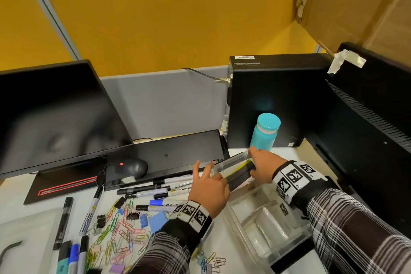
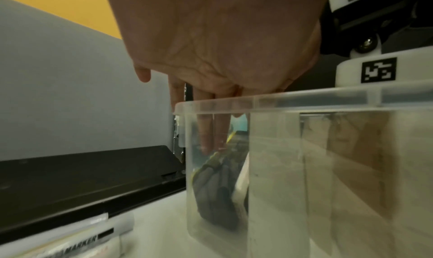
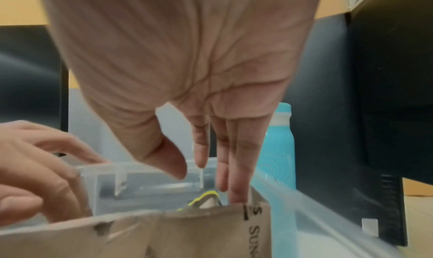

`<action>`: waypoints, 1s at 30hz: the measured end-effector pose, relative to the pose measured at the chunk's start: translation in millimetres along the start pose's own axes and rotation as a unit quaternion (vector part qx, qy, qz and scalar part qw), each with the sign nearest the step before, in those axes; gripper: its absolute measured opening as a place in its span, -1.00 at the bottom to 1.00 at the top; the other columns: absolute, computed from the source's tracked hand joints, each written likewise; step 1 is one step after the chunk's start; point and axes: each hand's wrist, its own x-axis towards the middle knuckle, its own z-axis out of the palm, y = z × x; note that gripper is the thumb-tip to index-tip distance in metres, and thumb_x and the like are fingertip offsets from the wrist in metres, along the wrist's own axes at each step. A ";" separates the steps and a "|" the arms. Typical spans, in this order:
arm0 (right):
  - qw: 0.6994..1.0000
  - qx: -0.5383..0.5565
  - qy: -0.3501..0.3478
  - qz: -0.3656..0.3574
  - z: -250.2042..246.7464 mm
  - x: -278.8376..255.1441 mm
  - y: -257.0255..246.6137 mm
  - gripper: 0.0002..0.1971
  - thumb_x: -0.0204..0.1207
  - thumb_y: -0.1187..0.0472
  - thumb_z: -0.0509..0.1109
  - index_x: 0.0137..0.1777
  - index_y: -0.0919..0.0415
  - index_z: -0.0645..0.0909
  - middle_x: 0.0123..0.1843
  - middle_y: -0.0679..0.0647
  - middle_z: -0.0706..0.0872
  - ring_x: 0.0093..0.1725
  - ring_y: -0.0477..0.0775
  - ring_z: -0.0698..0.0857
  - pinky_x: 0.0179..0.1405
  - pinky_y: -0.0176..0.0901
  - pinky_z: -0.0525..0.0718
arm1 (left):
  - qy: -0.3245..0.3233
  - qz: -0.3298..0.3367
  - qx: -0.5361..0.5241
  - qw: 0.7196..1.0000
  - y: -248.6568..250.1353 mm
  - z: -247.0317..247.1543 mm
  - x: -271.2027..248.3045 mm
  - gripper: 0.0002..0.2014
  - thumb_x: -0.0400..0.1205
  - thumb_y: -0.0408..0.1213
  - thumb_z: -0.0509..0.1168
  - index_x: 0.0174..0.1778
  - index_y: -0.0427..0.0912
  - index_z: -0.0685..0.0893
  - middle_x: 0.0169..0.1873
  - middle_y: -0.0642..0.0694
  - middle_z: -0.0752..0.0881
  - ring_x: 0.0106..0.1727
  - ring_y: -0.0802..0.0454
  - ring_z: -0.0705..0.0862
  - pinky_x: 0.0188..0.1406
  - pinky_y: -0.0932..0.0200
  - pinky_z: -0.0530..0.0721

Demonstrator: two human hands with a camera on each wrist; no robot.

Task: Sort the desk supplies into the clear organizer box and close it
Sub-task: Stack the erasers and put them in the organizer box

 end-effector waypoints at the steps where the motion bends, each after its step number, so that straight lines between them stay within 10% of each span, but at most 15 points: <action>1: 1.000 -0.011 0.003 -0.001 0.7 1.9 -2.2 -0.68 0.56 0.16 0.28 0.28 0.20 0.40 0.19 0.18 0.63 0.02 0.12 0.62 0.07 -0.08 0.62 | -0.018 0.000 0.010 1.000 0.9 -2.0 3.0 -0.52 0.73 0.01 -0.13 0.24 0.01 0.68 0.36 0.02 0.63 0.63 -0.10 0.18 0.52 -0.35 -0.35; 9: 0.987 -0.129 -0.091 0.017 3.6 17.7 -17.2 -0.59 0.71 0.06 0.04 0.38 0.29 0.48 0.33 0.19 0.61 0.26 0.12 0.60 0.32 -0.09 0.50 | -0.207 -0.012 0.092 0.974 12.6 -21.2 41.3 -0.57 0.70 0.02 0.00 0.38 0.00 0.60 0.56 -0.11 0.40 0.62 -0.21 0.16 0.54 -0.41 -0.25; 12: 0.989 -0.132 -0.058 0.037 -0.1 26.5 -16.9 -0.66 0.66 0.05 0.12 0.25 0.24 0.54 0.22 0.15 0.67 0.04 0.06 0.62 0.17 -0.16 0.59 | -0.209 -0.011 0.090 0.974 13.2 -24.0 43.6 -0.56 0.70 0.04 0.04 0.41 -0.02 0.56 0.56 -0.11 0.39 0.61 -0.21 0.18 0.55 -0.38 -0.19; 30: 0.996 -0.079 0.028 0.038 18.1 31.9 7.8 -0.68 0.63 0.24 0.19 0.36 0.23 0.46 0.34 0.18 0.59 0.30 0.14 0.61 0.29 -0.13 0.52 | -0.155 -0.005 0.090 0.984 12.3 -11.9 37.1 -0.44 0.71 0.09 -0.17 0.36 -0.07 0.62 0.56 -0.07 0.40 0.65 -0.17 0.11 0.50 -0.47 -0.40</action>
